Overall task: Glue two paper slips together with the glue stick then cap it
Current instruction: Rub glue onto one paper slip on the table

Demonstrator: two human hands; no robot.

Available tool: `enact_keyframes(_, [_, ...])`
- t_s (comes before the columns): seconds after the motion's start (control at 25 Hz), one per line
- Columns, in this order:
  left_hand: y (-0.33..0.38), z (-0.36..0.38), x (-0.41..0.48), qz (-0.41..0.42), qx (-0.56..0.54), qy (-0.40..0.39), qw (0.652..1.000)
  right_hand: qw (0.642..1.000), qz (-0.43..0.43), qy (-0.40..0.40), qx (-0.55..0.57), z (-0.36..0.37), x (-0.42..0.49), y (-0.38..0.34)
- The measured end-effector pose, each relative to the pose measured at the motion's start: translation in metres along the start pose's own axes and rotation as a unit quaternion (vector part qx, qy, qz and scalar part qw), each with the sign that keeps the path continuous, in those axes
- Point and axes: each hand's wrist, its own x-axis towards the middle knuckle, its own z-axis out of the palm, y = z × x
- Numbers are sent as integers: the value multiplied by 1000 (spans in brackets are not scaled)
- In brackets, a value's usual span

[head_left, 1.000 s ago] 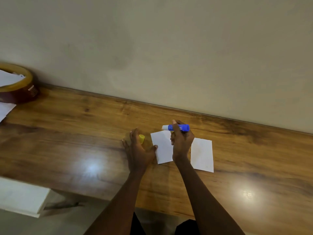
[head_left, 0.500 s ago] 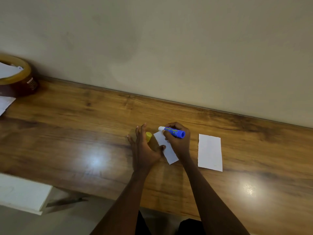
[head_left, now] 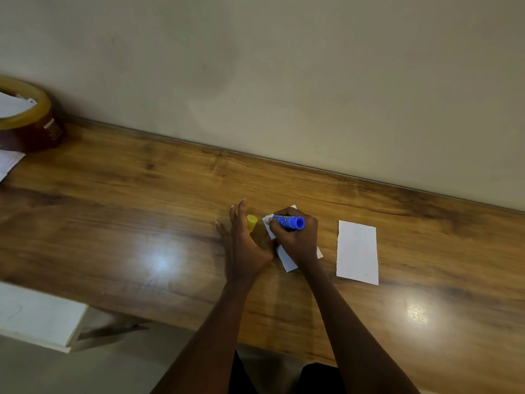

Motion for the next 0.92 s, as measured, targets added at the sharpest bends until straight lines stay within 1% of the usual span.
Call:
enact_keyframes(0.12, [1, 0, 0, -6, 6, -2, 1000, 997, 6, 75, -33, 2, 0, 1])
enact_keyframes(0.28, [0, 2, 2, -9, 16, -3, 1000, 982, 47, 180, -45, 4, 3, 4])
enact_keyframes(0.36, [-1, 3, 2, -11, 18, 0, 1000, 976, 69, 205, -33, 4, 4, 4])
enact_keyframes(0.44, [-2, 4, 3, -9, 21, 0, 1000, 972, 92, 213, -18, 4, 5, 2])
enact_keyframes(0.52, [-3, 4, 3, -12, 25, -2, 1000, 962, 122, 242, 22, 0, 8, -4])
enact_keyframes(0.6, [-2, 5, 2, -21, 21, -4, 1000, 954, 127, 270, 37, -9, 5, -10])
enact_keyframes(0.64, [-2, 5, 2, -19, 22, -3, 1000, 957, 114, 265, 8, -13, 0, -13])
enact_keyframes(0.68, [-2, 5, 2, -13, 26, 0, 1000, 965, 103, 236, -46, -15, -9, -14])
enact_keyframes(0.72, [-2, 4, 1, -4, 31, 2, 1000, 971, 98, 186, -113, -13, -21, -14])
enact_keyframes(0.8, [-1, 2, 1, 25, 37, 4, 999, 969, 93, 67, -218, -6, -44, -14])
enact_keyframes(0.84, [-1, 1, 1, 44, 43, 6, 998, 966, 88, 24, -243, -4, -49, -12])
enact_keyframes(0.92, [0, 0, -1, 74, 58, 15, 995, 964, 69, -37, -253, -11, -38, -8])
